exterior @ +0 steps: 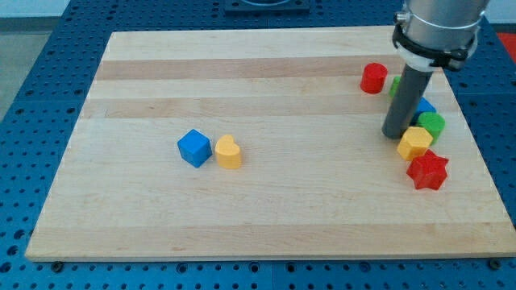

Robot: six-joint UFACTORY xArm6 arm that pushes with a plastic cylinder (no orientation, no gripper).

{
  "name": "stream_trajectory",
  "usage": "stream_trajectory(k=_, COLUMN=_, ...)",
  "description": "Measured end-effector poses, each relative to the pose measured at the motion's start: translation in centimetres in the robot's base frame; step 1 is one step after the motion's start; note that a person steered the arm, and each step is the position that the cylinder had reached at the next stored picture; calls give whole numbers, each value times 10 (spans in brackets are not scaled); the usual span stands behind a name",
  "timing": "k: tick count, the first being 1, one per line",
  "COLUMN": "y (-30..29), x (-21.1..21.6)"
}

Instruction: Place yellow heart at the bottom of red star

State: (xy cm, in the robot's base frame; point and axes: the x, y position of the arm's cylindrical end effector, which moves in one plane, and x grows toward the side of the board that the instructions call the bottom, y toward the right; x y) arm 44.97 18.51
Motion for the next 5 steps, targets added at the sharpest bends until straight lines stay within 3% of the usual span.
stream_trajectory(k=2, y=0, x=12)
stream_trajectory(k=3, y=-28, x=7)
stream_trajectory(k=5, y=-157, x=-56)
